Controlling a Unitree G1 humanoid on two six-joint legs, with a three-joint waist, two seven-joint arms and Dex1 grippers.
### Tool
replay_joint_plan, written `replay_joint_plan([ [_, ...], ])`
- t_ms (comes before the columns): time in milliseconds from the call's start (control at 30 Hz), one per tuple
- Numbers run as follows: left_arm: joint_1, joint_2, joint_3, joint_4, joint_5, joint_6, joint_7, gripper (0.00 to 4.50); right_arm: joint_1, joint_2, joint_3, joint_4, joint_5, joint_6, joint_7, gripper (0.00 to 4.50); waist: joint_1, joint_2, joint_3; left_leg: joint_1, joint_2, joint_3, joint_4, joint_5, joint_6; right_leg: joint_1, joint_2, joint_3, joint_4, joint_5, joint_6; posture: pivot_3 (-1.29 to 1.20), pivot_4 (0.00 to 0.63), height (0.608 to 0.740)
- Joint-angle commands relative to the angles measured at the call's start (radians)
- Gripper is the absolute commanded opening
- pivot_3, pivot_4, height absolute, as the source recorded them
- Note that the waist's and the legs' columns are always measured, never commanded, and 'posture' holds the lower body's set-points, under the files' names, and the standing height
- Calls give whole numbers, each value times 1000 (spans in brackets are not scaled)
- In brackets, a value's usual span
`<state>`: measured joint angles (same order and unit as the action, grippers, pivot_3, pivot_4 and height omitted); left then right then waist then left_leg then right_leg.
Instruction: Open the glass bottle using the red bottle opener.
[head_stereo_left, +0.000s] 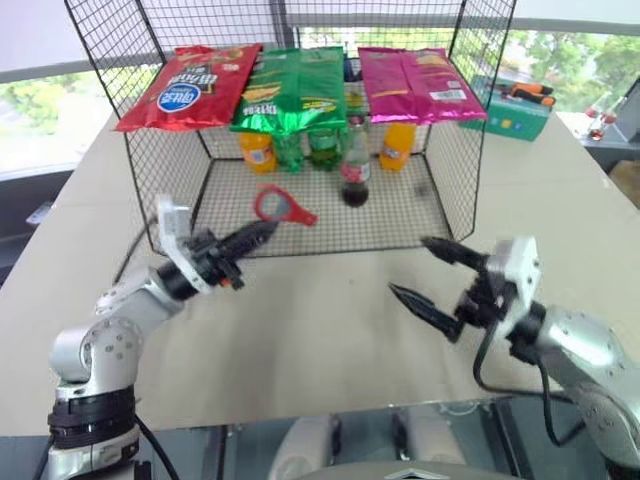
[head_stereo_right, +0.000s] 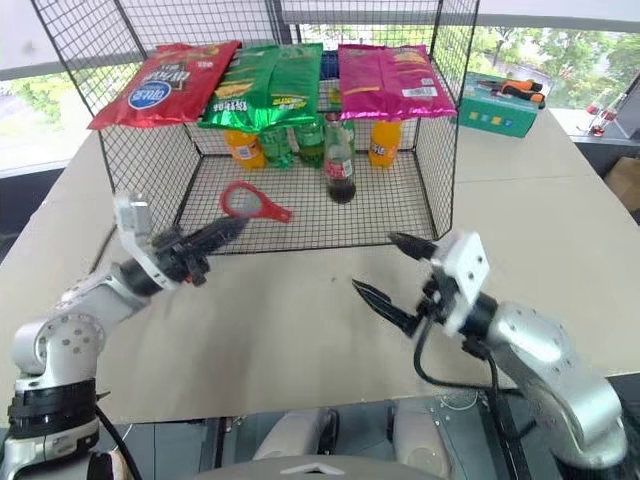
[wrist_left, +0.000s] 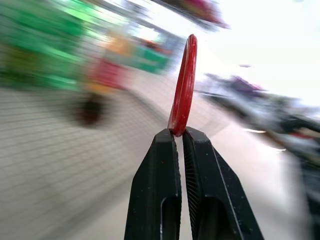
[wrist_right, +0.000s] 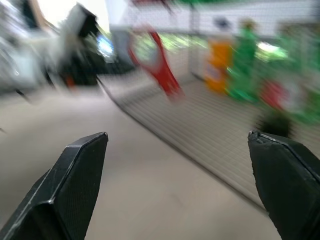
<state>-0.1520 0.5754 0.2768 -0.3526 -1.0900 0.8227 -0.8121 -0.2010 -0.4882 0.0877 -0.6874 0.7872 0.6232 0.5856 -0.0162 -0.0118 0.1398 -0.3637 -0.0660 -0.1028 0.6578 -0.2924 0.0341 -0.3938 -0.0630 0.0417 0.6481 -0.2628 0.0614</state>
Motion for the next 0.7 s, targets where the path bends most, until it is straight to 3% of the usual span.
replay_joint_plan([
  [33,-4,25,-24,-67,-51,36,-24,67,-72,32,42,63,77,75,25,4500,9,0,0,-1,0,-2,0,0,0,0,0,-1,0,0,0,0,150,740],
  [200,-39,66,-47,-60,-52,47,-63,67,-167,49,57,154,71,96,72,4500,5,0,0,-2,-1,-1,0,0,-1,-1,0,-1,-1,-1,-1,0,150,740],
  [600,-40,132,-73,-49,56,-30,-199,67,-196,42,53,173,95,150,121,4500,3,1,1,-4,-1,-1,-1,0,0,-3,0,-1,-3,-1,-1,0,150,740],
  [700,-37,130,-86,-57,80,-50,-219,0,-196,45,58,170,95,159,121,3785,3,1,1,-4,-1,-1,-1,0,0,-3,0,-1,-3,-1,-1,0,150,740],
])
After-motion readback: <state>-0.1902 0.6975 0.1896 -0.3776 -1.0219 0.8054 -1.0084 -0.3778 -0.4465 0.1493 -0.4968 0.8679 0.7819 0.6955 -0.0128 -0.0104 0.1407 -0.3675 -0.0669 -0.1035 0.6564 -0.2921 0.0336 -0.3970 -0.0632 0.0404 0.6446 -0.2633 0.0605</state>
